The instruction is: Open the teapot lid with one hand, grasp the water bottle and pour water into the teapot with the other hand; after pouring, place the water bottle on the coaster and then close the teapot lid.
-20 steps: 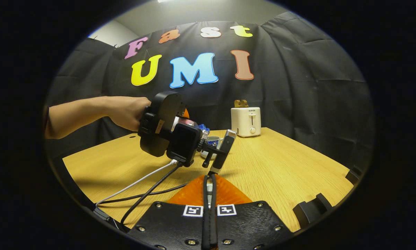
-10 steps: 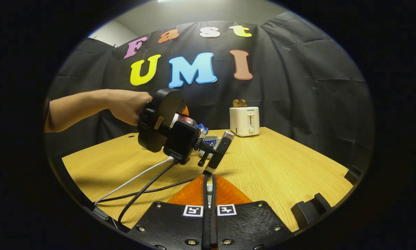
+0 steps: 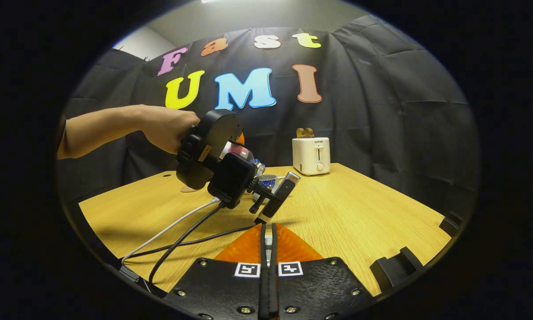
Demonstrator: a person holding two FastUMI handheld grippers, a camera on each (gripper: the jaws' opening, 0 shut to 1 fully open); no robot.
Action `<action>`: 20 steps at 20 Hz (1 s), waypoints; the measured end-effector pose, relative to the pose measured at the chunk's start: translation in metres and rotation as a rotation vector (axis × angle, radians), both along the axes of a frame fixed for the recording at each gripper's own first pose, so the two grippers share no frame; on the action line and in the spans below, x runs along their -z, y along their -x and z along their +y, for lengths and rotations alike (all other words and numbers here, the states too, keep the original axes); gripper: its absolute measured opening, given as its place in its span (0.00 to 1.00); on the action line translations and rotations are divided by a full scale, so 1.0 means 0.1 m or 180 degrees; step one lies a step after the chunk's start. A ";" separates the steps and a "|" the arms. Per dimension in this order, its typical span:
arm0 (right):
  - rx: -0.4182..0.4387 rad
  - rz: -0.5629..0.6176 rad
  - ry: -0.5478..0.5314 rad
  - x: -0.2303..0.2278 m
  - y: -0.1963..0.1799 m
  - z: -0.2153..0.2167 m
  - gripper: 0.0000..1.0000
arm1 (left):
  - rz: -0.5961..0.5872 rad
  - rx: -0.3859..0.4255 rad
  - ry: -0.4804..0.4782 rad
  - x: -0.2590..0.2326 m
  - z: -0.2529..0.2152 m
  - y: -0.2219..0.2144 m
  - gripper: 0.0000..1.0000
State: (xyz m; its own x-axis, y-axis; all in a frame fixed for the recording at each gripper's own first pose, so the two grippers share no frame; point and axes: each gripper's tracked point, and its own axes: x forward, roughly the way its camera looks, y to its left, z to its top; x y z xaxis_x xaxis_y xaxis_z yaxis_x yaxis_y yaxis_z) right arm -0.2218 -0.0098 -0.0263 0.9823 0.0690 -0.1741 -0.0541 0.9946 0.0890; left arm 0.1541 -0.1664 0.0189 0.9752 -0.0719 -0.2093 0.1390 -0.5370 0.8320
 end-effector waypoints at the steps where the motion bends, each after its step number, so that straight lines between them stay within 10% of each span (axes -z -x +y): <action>1: -0.0004 0.0008 0.0004 0.01 0.00 0.00 0.00 | -0.0013 0.0004 -0.0024 -0.01 -0.01 0.00 0.85; 20: -0.0007 -0.0104 0.0142 -0.05 -0.02 -0.01 0.00 | -0.0097 0.0150 -0.0137 -0.08 -0.11 0.06 0.85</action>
